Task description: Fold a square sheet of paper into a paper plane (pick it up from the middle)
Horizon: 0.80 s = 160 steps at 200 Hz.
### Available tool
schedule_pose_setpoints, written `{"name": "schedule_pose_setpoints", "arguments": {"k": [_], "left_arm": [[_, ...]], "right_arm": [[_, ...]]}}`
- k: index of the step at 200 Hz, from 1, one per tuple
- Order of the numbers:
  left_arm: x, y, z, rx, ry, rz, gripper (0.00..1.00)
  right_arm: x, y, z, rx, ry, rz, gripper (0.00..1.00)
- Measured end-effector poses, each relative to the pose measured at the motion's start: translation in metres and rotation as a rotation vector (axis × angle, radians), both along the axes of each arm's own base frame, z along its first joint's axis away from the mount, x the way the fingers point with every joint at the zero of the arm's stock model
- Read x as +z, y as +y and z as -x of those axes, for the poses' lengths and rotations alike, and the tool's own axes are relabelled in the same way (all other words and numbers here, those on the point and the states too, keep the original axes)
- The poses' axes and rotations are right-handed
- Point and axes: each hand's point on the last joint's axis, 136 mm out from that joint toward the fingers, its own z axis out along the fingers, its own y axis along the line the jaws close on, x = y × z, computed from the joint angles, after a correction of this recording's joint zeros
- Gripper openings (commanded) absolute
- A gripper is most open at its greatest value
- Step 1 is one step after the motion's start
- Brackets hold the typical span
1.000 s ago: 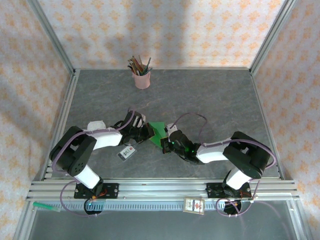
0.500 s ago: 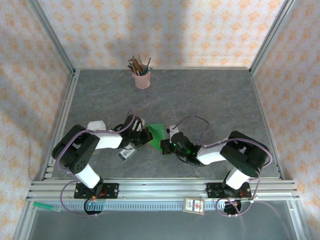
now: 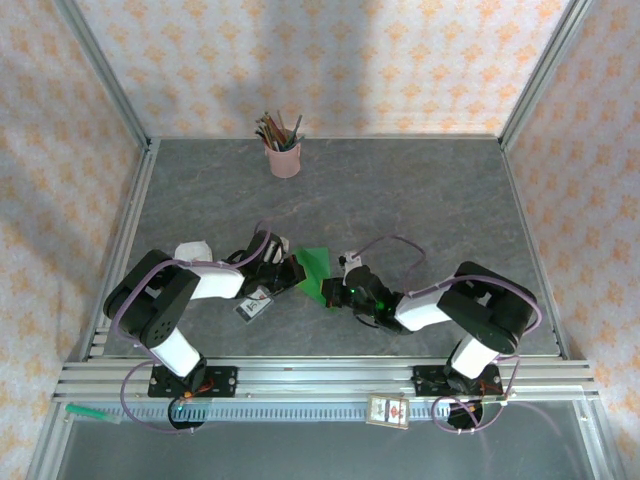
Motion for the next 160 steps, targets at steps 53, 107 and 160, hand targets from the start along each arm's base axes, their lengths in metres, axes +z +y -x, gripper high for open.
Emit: {"name": "schedule_pose_setpoints", "arguments": {"k": [53,107,160], "left_arm": [[0.0,0.0001,-0.0001,0.0,-0.001,0.0,0.01],[0.0001,0.0011,-0.0011,0.007,-0.006,-0.007,0.01],[0.0006,0.0012,-0.0005,0.008,-0.009,-0.015,0.01]], "right_arm": [[-0.0085,0.0004,0.001,-0.008,0.028,-0.004,0.0],[-0.0098,0.0021,0.0015,-0.017,0.049,-0.026,0.0],[-0.0094,0.0043,0.0034,-0.002,0.054,-0.033,0.01]]}}
